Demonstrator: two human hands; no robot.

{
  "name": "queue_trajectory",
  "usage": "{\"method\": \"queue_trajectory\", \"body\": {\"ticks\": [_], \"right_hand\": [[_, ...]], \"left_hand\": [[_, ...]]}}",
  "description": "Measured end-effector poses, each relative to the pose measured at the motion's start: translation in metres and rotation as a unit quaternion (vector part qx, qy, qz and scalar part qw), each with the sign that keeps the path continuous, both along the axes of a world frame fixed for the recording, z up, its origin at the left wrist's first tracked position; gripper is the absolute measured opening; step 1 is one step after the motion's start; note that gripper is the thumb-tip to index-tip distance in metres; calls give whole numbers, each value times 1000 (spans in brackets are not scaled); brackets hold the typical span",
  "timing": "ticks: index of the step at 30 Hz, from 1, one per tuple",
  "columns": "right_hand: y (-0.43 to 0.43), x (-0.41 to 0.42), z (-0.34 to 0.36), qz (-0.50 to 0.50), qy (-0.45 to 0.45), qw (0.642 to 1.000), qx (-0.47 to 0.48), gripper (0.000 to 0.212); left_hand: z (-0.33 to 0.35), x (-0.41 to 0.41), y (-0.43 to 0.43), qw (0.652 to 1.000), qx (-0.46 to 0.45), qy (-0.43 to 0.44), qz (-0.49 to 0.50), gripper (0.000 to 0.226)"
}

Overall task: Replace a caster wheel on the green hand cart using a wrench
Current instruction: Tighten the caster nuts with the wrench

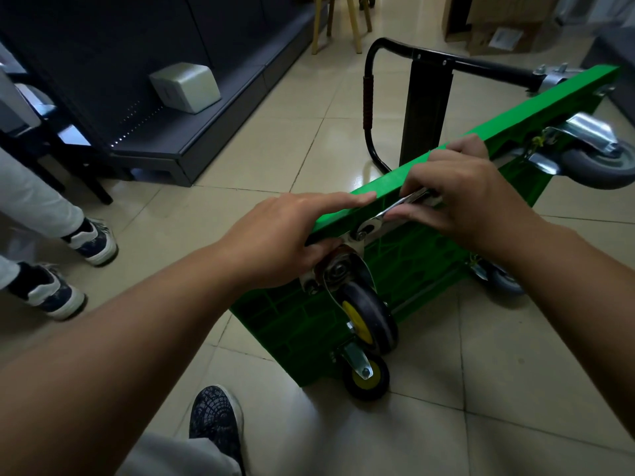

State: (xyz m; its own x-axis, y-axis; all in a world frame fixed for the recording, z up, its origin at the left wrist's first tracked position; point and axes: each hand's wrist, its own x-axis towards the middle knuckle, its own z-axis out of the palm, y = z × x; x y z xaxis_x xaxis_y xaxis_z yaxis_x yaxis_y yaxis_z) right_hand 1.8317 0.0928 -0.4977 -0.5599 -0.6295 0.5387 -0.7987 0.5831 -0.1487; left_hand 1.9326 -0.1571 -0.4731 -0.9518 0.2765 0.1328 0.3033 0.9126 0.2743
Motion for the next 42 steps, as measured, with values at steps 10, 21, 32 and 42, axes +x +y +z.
{"method": "queue_trajectory", "body": {"ticks": [10,21,32,42], "right_hand": [[-10,16,-47,-42,-162,969,-181,53],[-20,20,-67,-59,-233,934,-265,37],[-30,35,-83,-77,-298,890,-335,35],[83,128,-221,-466,-465,678,-326,40]], "left_hand": [[0,1,1,1000,1,2,2,70],[0,0,0,1000,5,-3,-1,72],[1,1,1,1000,-7,3,6,74],[-2,3,5,1000,-4,7,7,73]]}}
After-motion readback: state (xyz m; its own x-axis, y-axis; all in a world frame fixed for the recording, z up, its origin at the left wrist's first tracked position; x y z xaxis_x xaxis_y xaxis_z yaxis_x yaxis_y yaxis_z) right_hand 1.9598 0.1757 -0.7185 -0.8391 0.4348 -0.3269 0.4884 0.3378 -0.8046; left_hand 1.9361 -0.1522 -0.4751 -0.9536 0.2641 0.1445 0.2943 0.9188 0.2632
